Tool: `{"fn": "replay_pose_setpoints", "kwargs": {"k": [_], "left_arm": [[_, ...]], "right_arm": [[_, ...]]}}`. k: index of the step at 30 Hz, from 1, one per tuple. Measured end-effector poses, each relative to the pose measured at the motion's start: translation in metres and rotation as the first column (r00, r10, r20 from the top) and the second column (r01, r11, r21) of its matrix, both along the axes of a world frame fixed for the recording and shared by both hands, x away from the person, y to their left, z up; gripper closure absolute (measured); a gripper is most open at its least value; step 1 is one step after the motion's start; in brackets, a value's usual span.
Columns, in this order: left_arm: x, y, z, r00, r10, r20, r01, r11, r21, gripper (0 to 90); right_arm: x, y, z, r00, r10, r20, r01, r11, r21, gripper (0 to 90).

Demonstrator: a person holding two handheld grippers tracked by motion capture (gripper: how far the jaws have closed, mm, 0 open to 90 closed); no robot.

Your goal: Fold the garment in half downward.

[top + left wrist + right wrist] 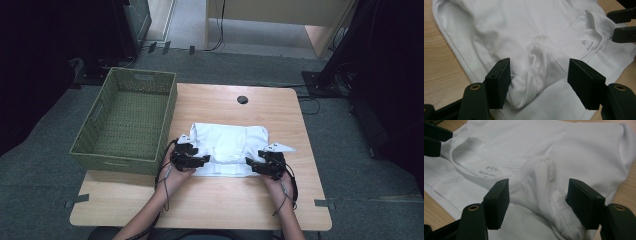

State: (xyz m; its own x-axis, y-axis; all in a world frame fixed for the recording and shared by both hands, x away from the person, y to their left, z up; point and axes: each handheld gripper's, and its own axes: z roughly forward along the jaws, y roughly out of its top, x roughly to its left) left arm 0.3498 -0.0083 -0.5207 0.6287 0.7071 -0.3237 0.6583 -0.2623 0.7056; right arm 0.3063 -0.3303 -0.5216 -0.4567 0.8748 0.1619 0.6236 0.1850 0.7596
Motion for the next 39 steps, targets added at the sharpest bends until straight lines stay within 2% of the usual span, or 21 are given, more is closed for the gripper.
{"fn": "replay_pose_setpoints", "kwargs": {"k": [4, 10, 16, 18, 22, 30, 39], "left_arm": [[0.001, 0.000, -0.001, 1.0000, 0.002, -0.002, -0.002, 1.0000, -0.009, 35.6], [-0.001, -0.001, -0.002, 0.9999, -0.006, 0.013, 0.006, 1.0000, 0.000, 34.9], [-0.004, -0.002, -0.001, 1.0000, -0.006, 0.002, 0.006, 1.0000, -0.005, 34.9], [-0.005, -0.004, -0.001, 0.9999, -0.014, 0.007, 0.014, 0.9999, 0.002, 34.6], [-0.007, -0.005, -0.001, 0.9998, -0.021, -0.005, 0.021, 0.9998, -0.005, 34.5], [-0.014, -0.009, -0.001, 0.9993, -0.035, -0.007, 0.035, 0.9994, -0.006, 34.5], [-0.021, -0.013, 0.001, 0.9985, -0.051, -0.020, 0.051, 0.9987, -0.007, 34.5]], "right_arm": [[0.002, 0.000, -0.005, 0.9998, -0.012, -0.014, 0.012, 1.000, -0.007, 33.0], [0.000, 0.002, -0.007, 0.9998, -0.019, -0.005, 0.019, 1.000, -0.016, 31.4], [-0.007, 0.003, -0.008, 0.9992, -0.039, 0.007, 0.039, 0.999, -0.035, 30.9], [-0.007, 0.003, -0.008, 0.9993, -0.037, 0.007, 0.038, 0.999, -0.032, 31.0], [-0.007, -0.001, -0.008, 0.9990, -0.046, 0.004, 0.046, 0.999, -0.022, 30.5], [-0.015, -0.006, -0.008, 0.9976, -0.069, 0.002, 0.069, 0.997, -0.025, 30.3], [-0.025, -0.014, -0.009, 0.9975, -0.068, 0.020, 0.068, 0.997, -0.026, 30.3]]}}
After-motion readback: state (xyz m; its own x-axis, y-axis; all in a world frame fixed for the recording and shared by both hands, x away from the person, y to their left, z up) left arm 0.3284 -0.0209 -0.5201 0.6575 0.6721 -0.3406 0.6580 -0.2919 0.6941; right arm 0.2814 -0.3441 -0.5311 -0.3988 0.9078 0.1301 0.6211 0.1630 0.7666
